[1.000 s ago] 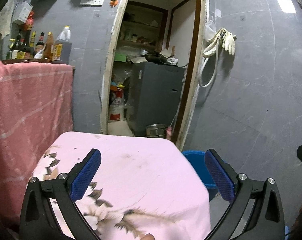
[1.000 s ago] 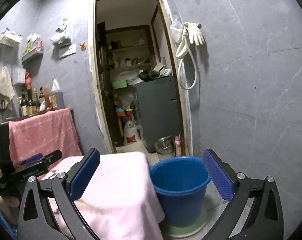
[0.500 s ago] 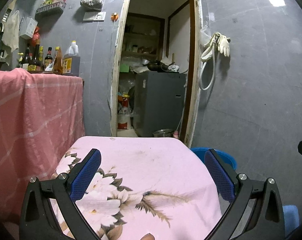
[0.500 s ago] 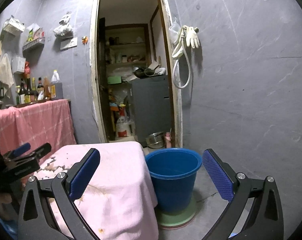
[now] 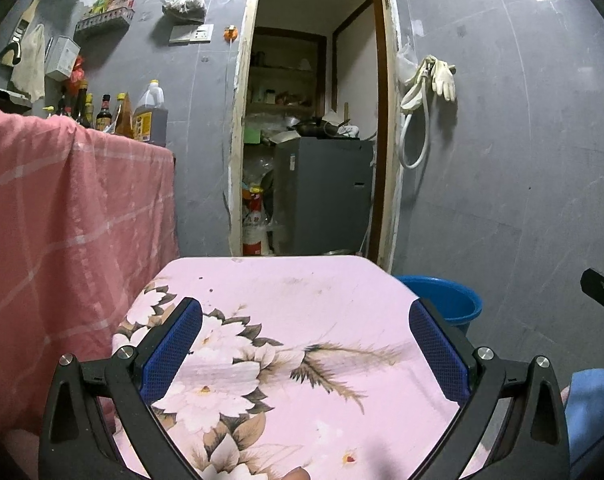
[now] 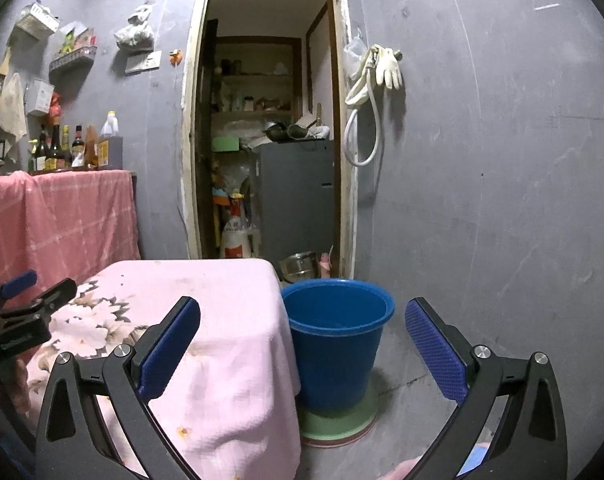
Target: Collect trash
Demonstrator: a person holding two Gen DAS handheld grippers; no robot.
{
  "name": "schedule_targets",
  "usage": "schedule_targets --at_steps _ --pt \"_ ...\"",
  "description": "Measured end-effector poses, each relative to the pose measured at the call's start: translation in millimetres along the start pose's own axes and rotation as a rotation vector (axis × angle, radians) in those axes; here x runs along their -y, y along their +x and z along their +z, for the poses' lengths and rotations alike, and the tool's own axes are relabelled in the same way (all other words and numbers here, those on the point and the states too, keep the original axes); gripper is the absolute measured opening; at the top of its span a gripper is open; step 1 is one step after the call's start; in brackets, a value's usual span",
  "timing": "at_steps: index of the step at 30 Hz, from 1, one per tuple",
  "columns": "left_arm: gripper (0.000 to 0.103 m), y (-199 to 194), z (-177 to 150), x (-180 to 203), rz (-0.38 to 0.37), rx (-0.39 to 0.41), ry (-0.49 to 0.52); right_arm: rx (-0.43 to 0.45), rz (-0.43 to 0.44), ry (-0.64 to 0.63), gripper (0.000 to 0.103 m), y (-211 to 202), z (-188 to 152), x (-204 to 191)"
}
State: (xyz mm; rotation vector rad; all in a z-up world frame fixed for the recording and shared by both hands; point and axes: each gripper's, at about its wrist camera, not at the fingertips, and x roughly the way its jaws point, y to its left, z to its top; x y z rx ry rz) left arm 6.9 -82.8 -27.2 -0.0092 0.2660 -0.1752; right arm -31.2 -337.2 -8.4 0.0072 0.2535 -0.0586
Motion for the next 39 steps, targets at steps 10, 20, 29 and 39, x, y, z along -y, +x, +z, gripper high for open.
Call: schedule_targets --at_steps 10,20,29,39 --pt "0.101 5.1 -12.6 -3.1 0.017 -0.025 -0.012 -0.023 -0.007 0.024 0.103 10.9 -16.8 5.5" --pt "0.101 6.3 -15.9 -7.5 0.014 -0.034 -0.013 -0.036 0.006 0.02 0.103 12.5 -17.3 3.7" --pt "0.101 6.3 -16.5 -8.3 0.014 -0.037 -0.011 -0.037 0.007 0.02 0.103 13.1 -17.0 4.0" --pt "0.101 6.4 -16.2 -9.8 0.015 -0.038 -0.009 -0.037 0.007 0.02 0.103 13.0 -16.9 3.6"
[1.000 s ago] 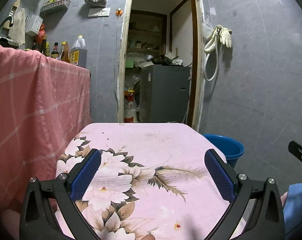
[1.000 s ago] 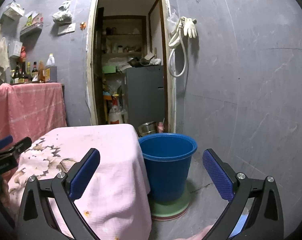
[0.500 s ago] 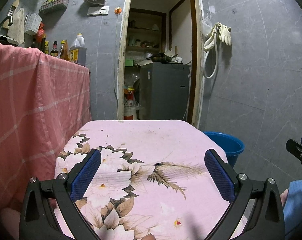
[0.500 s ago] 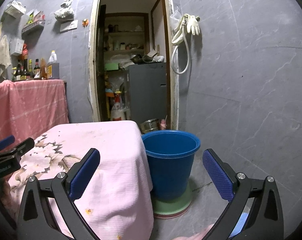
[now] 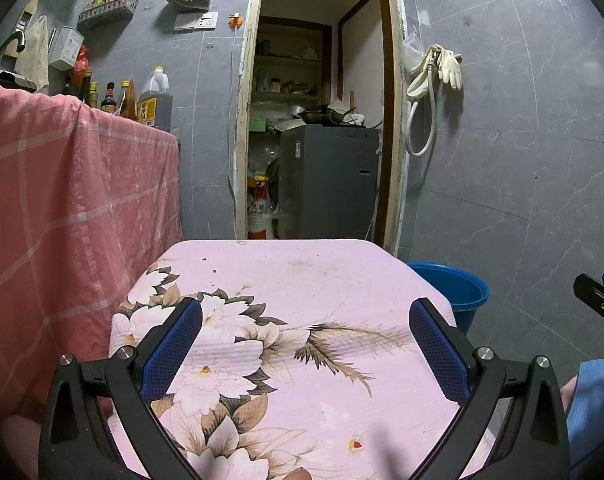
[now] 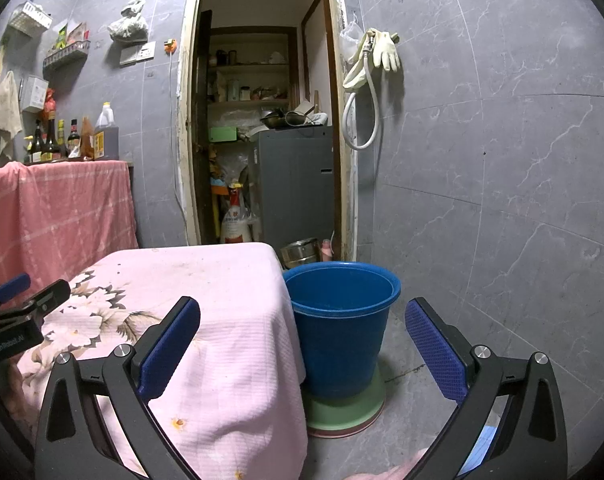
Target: Collect trash
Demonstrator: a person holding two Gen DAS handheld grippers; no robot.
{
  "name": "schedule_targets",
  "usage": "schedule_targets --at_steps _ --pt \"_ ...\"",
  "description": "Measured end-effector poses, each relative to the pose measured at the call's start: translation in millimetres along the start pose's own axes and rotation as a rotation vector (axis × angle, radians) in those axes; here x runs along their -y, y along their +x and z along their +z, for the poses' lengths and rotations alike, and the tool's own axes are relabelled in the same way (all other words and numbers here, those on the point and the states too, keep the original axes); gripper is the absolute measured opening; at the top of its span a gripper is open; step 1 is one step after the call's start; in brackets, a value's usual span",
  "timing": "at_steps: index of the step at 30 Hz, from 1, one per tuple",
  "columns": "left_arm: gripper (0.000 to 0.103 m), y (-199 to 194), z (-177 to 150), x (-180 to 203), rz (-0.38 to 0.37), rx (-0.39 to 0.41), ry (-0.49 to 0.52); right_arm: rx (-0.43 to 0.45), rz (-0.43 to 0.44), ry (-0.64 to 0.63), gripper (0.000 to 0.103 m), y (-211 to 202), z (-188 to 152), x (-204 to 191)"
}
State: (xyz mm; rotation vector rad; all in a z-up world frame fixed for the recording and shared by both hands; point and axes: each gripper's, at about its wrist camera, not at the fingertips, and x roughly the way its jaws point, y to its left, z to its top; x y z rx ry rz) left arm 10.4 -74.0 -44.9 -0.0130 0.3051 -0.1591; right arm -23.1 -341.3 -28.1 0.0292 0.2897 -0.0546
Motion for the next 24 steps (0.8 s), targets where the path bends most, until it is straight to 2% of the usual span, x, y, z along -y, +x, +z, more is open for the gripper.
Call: schedule_targets --at_steps 24 --pt "0.101 -0.2 0.2 -2.0 0.0 -0.001 -0.003 0.0 0.001 0.0 0.103 0.0 -0.2 0.2"
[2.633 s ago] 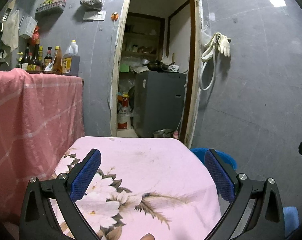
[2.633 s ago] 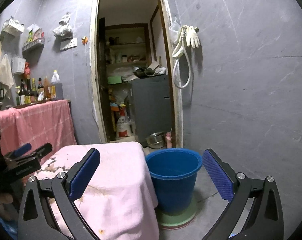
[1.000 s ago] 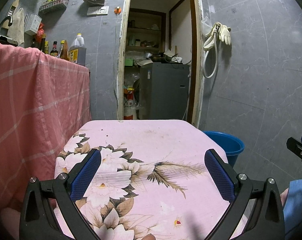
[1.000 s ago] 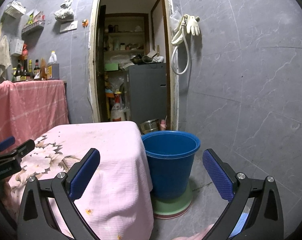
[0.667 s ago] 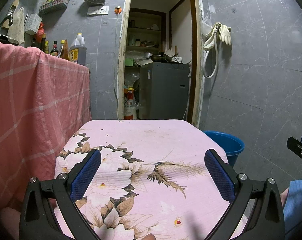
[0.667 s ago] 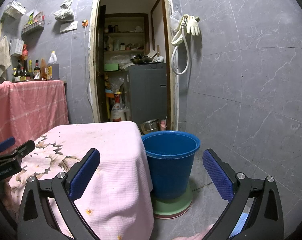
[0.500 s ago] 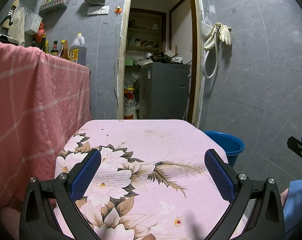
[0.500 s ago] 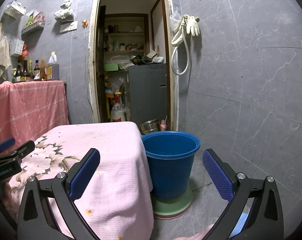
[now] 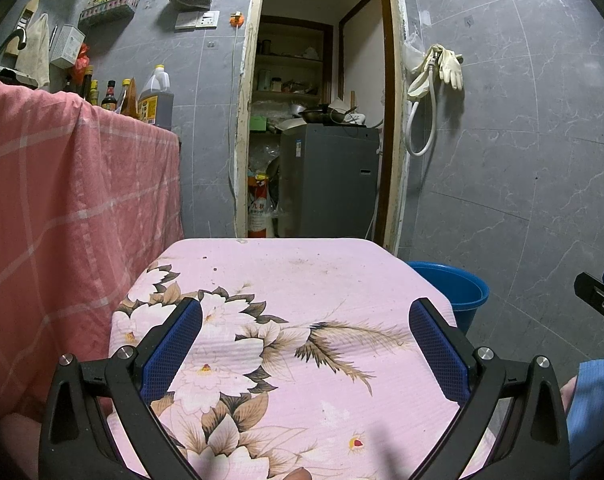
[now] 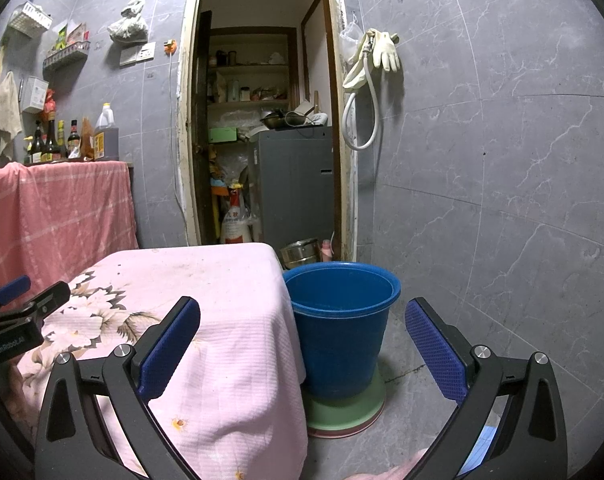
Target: Collect trash
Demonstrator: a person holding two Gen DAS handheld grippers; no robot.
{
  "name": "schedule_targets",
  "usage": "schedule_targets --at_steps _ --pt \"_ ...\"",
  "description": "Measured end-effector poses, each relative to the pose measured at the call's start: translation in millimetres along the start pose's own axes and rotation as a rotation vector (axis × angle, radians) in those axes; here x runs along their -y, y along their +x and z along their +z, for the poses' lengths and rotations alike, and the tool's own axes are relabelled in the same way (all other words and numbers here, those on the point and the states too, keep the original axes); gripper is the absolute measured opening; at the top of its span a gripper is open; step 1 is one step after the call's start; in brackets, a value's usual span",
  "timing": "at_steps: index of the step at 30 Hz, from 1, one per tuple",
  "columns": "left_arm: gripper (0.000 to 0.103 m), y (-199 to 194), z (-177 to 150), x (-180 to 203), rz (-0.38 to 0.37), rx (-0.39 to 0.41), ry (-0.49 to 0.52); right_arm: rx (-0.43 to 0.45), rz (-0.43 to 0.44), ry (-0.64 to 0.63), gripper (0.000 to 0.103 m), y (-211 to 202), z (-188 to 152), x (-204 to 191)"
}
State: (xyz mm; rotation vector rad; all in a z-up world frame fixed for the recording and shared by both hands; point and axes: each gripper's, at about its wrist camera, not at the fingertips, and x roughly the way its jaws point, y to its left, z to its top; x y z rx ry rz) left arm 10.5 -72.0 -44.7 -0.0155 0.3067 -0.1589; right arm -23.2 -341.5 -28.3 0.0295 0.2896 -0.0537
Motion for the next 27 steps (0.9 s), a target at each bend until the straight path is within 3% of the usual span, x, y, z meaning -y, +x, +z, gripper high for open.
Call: schedule_targets --at_steps 27 --pt "0.101 0.4 -2.8 -5.4 -0.003 -0.005 -0.002 -0.001 -0.001 0.0 0.103 -0.3 -0.4 -1.2"
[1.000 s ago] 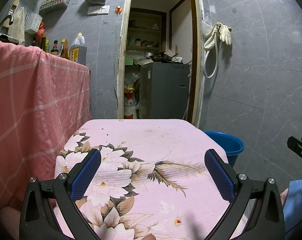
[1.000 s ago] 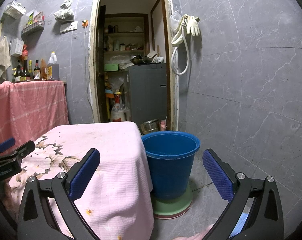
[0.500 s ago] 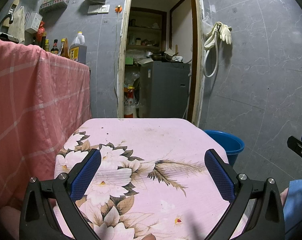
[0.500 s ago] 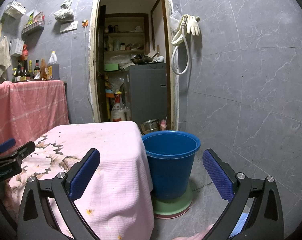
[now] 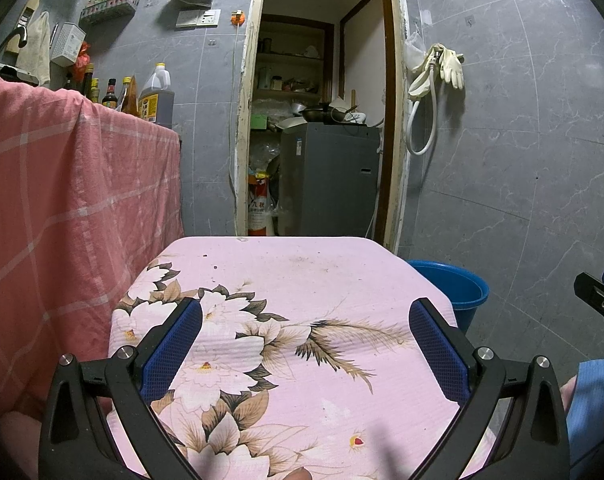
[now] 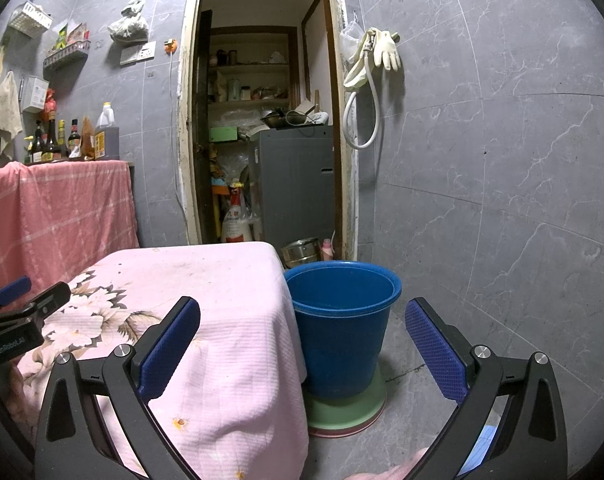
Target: Collect trash
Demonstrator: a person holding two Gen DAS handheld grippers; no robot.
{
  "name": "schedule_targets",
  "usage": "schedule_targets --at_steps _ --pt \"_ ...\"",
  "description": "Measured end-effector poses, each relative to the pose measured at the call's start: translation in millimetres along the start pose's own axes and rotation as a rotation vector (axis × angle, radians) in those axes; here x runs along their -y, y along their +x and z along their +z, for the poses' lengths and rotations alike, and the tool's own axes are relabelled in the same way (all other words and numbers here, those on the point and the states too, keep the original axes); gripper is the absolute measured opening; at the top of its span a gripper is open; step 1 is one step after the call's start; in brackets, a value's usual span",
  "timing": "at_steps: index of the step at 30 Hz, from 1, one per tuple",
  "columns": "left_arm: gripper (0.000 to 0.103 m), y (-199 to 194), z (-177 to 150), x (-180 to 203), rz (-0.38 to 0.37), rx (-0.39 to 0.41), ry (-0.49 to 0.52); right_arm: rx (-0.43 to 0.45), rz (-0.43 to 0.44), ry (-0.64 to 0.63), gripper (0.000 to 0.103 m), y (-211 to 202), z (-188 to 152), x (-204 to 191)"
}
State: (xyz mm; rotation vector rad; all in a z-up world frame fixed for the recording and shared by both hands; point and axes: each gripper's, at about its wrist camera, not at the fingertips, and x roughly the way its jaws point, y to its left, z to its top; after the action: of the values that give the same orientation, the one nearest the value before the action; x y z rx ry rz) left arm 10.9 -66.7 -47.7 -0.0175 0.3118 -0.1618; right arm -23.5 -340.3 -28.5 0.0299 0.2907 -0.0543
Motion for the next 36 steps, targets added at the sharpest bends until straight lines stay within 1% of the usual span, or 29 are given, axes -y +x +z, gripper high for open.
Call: schedule_targets --at_steps 36 --pt "0.101 -0.5 -1.5 -5.4 0.0 -0.005 0.0 0.0 0.0 0.002 0.103 0.1 0.3 -0.4"
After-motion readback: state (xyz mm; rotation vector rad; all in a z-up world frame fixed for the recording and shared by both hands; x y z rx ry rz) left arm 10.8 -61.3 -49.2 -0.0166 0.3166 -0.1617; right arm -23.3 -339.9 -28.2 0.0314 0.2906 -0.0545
